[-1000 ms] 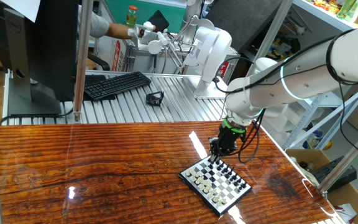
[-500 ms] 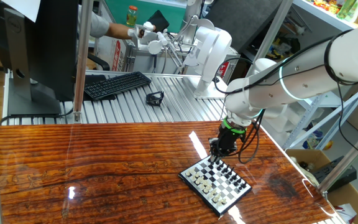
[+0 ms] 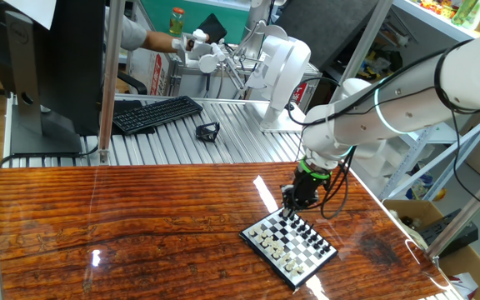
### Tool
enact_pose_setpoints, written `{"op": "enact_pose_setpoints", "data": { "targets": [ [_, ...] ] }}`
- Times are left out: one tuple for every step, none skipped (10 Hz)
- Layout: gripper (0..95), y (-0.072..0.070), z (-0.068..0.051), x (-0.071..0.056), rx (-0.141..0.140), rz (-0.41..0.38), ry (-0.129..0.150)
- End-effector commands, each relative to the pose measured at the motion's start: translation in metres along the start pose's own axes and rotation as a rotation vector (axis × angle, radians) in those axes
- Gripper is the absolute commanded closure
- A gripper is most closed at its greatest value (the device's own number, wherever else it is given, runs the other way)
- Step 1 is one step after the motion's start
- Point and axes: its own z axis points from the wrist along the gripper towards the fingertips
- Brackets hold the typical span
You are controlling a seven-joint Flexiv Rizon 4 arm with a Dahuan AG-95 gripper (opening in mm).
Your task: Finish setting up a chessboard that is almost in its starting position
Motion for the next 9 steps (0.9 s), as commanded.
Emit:
{"op": "enact_pose_setpoints", "data": {
  "targets": [
    [95.0, 0.0, -0.0003, 0.0005, -0.002, 0.002, -0.001],
    [95.0, -0.0001, -0.0003, 0.0006, -0.002, 0.002, -0.001],
    [95.0, -0.0001, -0.0006, 0.0006, -0.003, 0.002, -0.001],
    [95.0, -0.0001, -0.0008, 0.0008, -0.003, 0.001, -0.001],
    [95.0, -0.0002, -0.001, 0.0013, -0.003, 0.001, -0.001],
    [95.0, -0.0002, -0.001, 0.0017, -0.003, 0.001, 0.0],
    [95.0, -0.0006, -0.0005, 0.0036, -0.003, 0.001, 0.001],
    [95.0, -0.0008, -0.0002, 0.0051, -0.003, 0.001, 0.001],
    [95.0, -0.001, 0.0001, 0.0062, -0.002, 0.001, 0.002]
  ]
}}
